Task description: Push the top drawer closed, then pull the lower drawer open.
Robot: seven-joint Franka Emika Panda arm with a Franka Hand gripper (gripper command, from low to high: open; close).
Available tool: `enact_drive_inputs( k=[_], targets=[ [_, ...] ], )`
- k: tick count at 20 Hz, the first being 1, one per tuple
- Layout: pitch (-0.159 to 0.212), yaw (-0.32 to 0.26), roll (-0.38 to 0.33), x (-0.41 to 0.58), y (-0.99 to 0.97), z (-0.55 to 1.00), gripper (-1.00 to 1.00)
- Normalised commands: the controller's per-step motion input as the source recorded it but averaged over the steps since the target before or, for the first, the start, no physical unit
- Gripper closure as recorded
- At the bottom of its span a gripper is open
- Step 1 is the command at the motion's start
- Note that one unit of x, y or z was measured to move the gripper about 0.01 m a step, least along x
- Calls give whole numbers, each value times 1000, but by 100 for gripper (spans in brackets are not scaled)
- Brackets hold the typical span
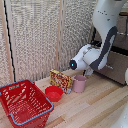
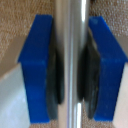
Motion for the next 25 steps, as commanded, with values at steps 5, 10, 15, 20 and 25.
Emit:
enact_drive_inputs(
  k=[5, 10, 15, 20, 25],
  targets=[
    [-14, 33, 0, -21, 552, 115, -100],
    [-16, 56, -29, 56, 51, 345, -100],
    [0, 24, 0, 129, -1, 621, -100],
    [-2, 0, 57, 118, 14, 773, -100],
    [10, -3, 136, 34, 75, 700, -100]
  ],
)
